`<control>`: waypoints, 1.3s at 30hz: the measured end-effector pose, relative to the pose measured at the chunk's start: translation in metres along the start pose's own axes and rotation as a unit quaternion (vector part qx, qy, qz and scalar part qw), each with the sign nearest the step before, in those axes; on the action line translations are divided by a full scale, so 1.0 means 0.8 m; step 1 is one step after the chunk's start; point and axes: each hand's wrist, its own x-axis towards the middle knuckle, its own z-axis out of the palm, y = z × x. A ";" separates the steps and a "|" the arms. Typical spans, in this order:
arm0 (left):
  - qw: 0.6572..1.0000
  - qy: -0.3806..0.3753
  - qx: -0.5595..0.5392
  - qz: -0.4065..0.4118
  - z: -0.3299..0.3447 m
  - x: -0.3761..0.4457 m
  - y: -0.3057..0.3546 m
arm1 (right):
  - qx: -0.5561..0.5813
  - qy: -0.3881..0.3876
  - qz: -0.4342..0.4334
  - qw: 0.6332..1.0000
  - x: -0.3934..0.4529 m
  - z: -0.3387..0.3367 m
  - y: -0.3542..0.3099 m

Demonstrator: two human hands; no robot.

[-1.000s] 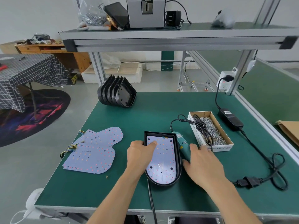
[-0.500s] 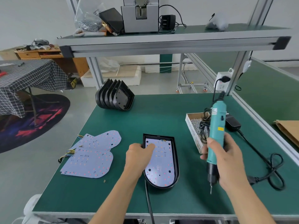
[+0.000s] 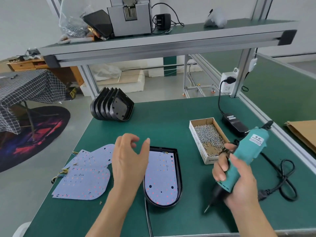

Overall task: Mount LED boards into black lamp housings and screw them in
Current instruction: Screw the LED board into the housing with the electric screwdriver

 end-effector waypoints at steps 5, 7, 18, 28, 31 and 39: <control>0.959 -0.198 -0.029 0.203 0.066 0.021 0.078 | 0.024 0.025 -0.013 0.999 0.000 -0.007 0.009; 0.929 -0.268 0.036 0.252 0.113 0.025 0.103 | 0.025 0.039 -0.020 0.999 0.000 -0.008 0.010; 0.800 -0.342 0.375 0.320 0.233 0.028 0.133 | 0.036 0.077 -0.027 0.996 -0.002 -0.007 0.008; 0.779 -0.336 0.394 0.353 0.251 0.026 0.136 | 0.014 0.088 -0.022 0.996 -0.002 -0.003 0.010; 0.788 -0.338 0.375 0.353 0.251 0.025 0.133 | 0.010 0.091 -0.019 0.996 -0.003 -0.002 0.009; 0.919 -0.353 -0.167 0.056 0.136 0.021 0.103 | 0.010 0.111 -0.036 0.993 -0.005 0.000 0.003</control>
